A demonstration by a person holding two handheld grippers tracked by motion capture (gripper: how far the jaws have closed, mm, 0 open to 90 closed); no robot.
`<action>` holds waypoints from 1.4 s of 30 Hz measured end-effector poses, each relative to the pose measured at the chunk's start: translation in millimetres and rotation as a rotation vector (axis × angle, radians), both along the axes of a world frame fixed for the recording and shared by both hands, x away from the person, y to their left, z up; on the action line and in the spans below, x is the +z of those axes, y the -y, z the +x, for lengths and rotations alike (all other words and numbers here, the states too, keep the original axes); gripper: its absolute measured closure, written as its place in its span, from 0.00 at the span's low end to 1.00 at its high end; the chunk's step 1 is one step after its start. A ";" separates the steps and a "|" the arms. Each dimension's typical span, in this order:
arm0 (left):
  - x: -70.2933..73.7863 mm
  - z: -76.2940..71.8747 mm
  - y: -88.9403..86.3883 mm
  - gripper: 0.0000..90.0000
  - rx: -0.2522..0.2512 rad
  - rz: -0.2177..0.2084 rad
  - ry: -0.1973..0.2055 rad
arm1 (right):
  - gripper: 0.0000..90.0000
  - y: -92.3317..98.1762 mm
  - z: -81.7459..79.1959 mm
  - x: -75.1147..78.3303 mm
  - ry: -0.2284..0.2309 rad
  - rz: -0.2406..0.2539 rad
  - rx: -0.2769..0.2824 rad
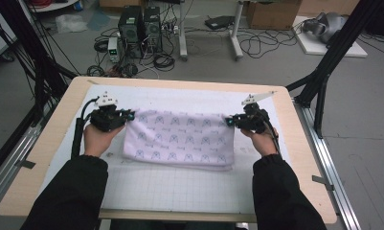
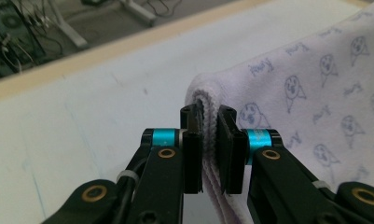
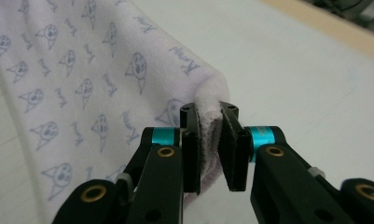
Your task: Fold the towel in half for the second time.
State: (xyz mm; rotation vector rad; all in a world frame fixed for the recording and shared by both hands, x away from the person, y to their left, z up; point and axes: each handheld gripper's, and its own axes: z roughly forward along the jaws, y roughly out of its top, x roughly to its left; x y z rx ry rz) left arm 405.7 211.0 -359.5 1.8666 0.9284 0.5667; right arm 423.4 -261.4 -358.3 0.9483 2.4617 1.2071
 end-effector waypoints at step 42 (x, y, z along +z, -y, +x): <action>-62.6 -63.3 -6.7 0.74 -0.108 0.036 -0.144 | 0.69 -14.5 -46.0 -59.1 -0.100 -0.028 0.001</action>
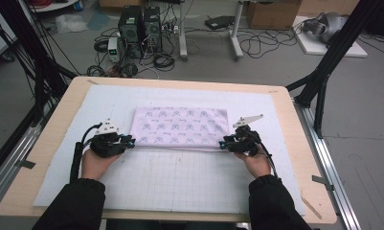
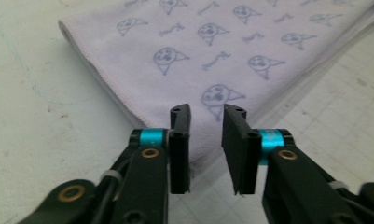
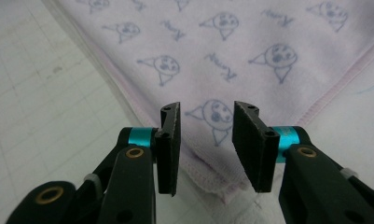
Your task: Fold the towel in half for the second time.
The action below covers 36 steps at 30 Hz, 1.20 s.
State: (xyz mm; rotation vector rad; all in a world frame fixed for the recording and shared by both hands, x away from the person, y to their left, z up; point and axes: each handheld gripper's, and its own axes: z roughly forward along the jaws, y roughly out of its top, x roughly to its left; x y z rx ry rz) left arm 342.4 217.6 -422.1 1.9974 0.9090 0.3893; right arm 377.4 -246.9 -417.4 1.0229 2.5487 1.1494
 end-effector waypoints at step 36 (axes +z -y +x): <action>7.0 -57.6 -7.2 0.39 -0.021 -0.079 0.090 | 0.21 26.0 -60.7 10.1 0.142 0.108 -0.078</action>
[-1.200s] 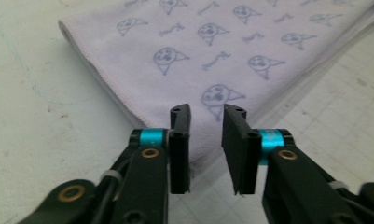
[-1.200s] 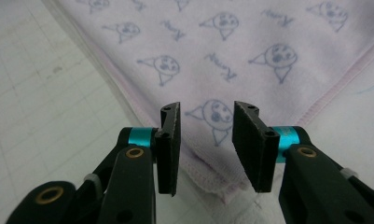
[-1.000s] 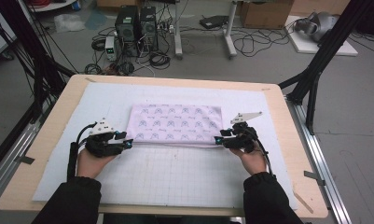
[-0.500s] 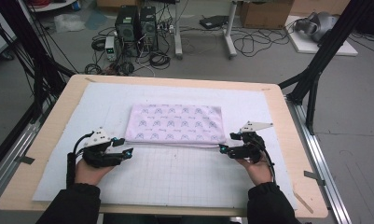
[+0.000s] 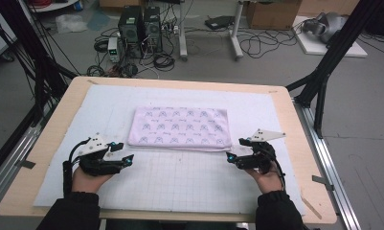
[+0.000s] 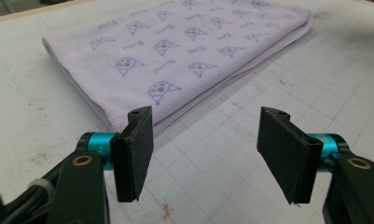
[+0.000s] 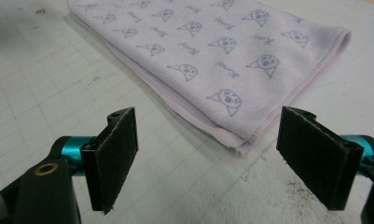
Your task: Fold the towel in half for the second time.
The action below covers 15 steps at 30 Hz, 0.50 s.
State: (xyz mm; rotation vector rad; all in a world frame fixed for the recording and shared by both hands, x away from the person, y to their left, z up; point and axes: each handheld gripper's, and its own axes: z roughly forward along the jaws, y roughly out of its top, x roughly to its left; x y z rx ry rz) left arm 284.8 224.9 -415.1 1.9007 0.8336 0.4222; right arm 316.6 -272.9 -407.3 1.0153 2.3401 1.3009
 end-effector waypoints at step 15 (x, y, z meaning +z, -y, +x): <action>5.1 -16.6 -6.4 0.28 0.026 0.006 0.026 | 0.14 8.6 -22.2 2.0 0.026 0.006 -0.014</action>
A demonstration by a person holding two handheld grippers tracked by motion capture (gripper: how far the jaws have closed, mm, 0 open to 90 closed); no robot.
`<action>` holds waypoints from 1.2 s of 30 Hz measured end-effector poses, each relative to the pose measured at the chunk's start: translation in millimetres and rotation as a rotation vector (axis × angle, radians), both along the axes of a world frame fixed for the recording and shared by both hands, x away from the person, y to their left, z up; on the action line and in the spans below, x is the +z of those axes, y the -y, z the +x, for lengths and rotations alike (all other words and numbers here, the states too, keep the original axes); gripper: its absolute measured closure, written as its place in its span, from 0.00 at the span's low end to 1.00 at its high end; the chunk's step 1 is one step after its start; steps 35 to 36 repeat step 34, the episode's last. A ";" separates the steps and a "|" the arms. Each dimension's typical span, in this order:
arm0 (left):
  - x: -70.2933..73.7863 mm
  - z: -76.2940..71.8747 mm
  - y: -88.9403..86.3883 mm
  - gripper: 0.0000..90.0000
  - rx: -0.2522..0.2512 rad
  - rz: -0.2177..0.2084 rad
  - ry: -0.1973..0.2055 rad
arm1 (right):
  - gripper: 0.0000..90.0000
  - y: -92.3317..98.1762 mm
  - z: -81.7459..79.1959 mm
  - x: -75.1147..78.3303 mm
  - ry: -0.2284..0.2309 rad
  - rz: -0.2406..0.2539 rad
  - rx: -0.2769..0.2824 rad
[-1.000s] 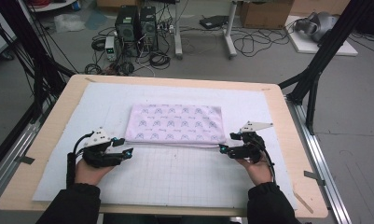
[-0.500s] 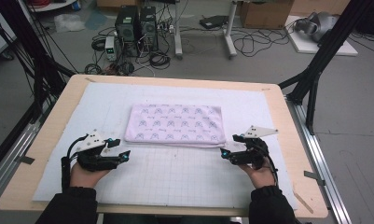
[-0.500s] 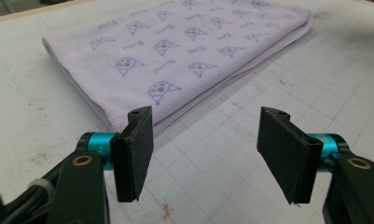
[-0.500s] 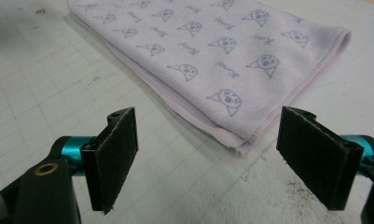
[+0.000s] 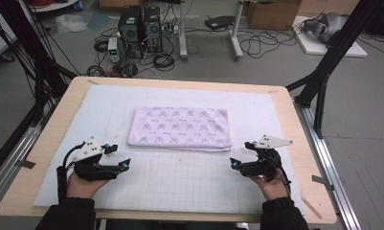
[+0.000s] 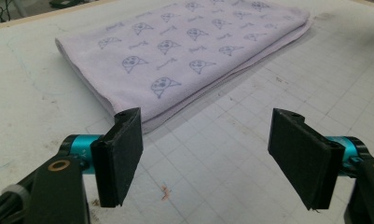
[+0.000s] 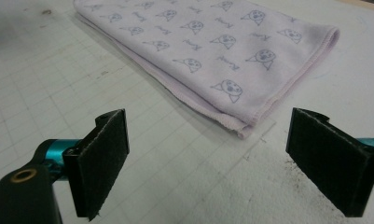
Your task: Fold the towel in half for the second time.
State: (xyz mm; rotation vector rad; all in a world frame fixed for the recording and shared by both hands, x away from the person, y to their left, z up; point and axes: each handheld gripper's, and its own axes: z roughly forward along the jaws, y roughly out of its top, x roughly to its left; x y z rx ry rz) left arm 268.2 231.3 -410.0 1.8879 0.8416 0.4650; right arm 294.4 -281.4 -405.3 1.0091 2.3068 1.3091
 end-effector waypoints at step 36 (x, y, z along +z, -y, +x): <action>0.3 -23.1 -10.4 0.28 0.017 0.013 0.022 | 0.13 19.3 -36.9 -1.9 0.018 0.009 -0.015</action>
